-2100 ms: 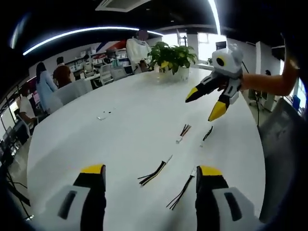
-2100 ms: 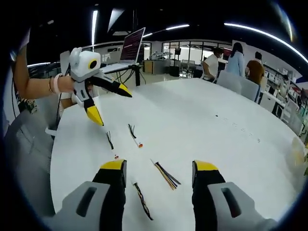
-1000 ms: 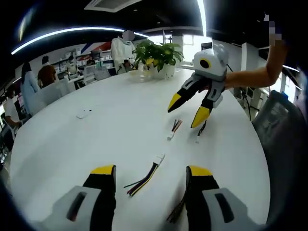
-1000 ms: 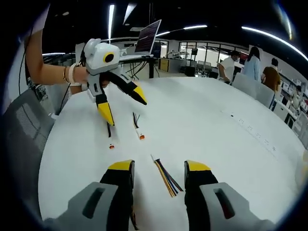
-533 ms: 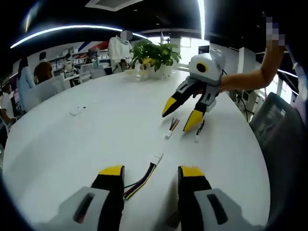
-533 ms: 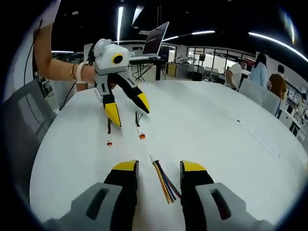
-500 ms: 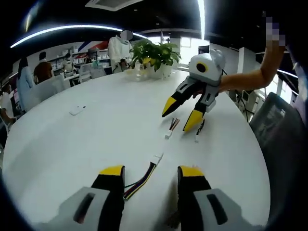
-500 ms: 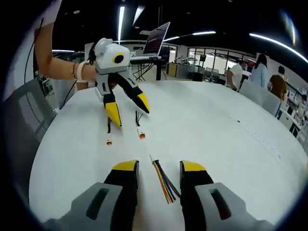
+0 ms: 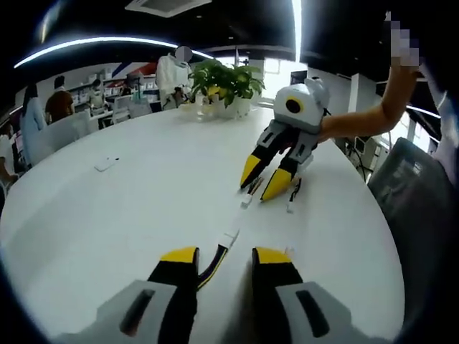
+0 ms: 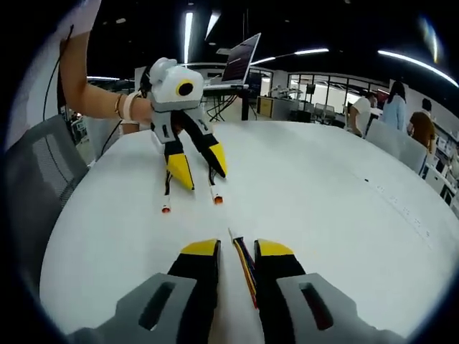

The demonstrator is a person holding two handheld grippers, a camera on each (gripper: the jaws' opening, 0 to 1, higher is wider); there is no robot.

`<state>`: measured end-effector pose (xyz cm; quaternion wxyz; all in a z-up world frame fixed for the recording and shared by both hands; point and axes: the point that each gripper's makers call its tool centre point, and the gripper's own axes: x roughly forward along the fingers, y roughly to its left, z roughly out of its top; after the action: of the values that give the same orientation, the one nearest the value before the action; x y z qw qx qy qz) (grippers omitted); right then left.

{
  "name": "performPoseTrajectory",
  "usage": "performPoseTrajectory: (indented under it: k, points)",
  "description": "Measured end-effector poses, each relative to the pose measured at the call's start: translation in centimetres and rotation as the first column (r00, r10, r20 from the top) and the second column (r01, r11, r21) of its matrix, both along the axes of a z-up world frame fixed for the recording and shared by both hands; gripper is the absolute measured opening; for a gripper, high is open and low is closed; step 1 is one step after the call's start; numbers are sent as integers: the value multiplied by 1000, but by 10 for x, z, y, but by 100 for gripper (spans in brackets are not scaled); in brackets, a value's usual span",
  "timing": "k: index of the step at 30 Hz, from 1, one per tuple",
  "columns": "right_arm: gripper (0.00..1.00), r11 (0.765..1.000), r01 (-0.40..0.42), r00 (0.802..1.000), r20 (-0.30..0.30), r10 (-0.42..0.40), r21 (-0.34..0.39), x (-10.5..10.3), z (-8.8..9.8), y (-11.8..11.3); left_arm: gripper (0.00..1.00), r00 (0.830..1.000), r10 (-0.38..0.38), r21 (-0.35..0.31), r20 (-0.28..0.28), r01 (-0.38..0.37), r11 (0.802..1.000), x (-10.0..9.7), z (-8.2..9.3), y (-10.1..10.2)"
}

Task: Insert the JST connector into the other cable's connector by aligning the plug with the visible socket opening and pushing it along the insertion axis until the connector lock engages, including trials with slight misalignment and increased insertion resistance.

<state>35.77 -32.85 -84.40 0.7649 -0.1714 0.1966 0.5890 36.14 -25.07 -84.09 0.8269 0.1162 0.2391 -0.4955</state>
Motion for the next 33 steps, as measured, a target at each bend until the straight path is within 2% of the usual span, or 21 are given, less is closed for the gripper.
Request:
performPoseTrajectory:
  k: [6,12,21,33]
  points:
    - [13,1000,-9,1000,-2,9,7,6,-4,-1,21,1000,-17,18,0,17,1000,-1,-6,0]
    - [13,1000,-18,1000,-5,18,18,6,-6,1,16,999,-25,19,20,24,1000,1,-5,0]
    - [10,999,-29,1000,-5,30,30,4,-7,7,14,998,-49,18,43,48,999,2,-5,-2]
    - [8,998,-34,999,-2,34,48,6,-8,9,10,997,-43,3,62,43,999,4,-3,-6]
